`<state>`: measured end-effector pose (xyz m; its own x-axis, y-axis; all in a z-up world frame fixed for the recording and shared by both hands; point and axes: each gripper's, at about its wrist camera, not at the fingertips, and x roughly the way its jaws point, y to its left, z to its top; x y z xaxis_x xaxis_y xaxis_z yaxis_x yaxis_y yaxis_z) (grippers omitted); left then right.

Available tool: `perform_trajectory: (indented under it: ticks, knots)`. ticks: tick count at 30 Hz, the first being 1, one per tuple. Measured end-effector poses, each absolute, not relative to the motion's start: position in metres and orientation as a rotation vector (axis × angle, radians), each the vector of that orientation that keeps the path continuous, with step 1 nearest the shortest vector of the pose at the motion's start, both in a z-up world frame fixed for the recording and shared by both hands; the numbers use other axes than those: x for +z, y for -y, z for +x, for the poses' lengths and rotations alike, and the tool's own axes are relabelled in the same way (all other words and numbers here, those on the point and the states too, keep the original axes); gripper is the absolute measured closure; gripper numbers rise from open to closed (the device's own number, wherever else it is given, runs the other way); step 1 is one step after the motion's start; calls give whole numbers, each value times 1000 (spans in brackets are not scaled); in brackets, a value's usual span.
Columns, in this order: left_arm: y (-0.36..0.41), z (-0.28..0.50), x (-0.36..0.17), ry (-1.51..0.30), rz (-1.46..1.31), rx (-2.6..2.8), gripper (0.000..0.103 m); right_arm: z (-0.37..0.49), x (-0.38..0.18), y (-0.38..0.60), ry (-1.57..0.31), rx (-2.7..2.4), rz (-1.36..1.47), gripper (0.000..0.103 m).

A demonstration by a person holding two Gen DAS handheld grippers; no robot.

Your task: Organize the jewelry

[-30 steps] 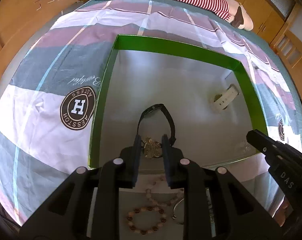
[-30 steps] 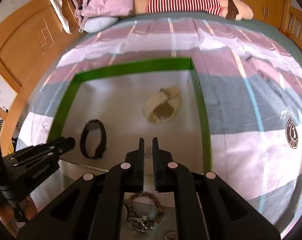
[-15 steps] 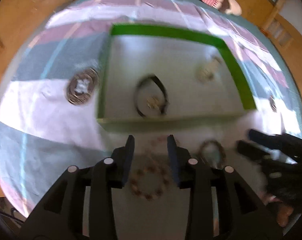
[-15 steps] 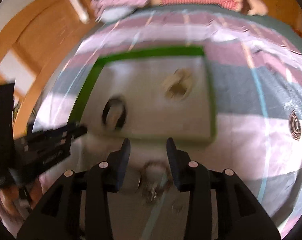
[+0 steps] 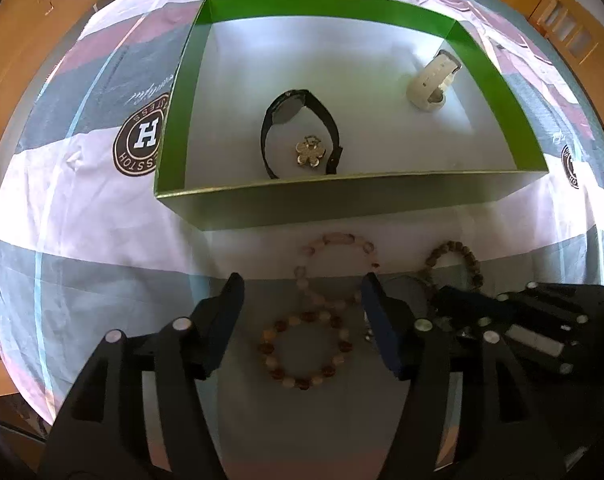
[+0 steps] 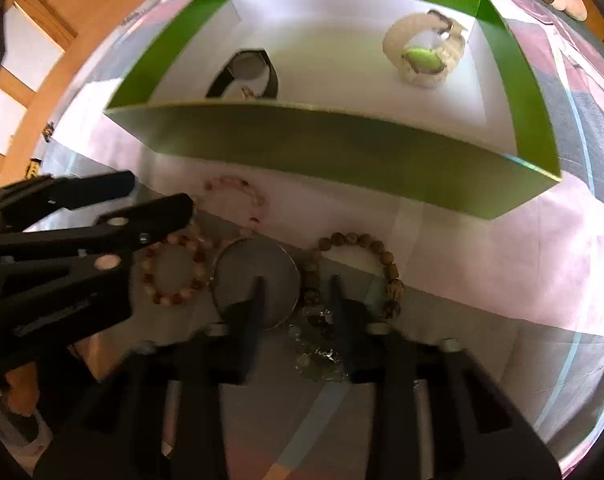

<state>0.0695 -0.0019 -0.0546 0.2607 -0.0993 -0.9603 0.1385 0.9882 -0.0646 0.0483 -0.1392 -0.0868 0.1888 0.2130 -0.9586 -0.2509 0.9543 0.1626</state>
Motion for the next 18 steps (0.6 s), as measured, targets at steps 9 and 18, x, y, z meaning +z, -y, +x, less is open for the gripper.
perform_trajectory:
  ticks: [9, 18]
  knots:
    - [9, 71, -63, -1318, 64, -163, 37, 55, -61, 174, -1273, 242, 10, 103]
    - [22, 70, -69, -1331, 98, -166, 33, 26, -93, 155, -1441, 355, -142, 74]
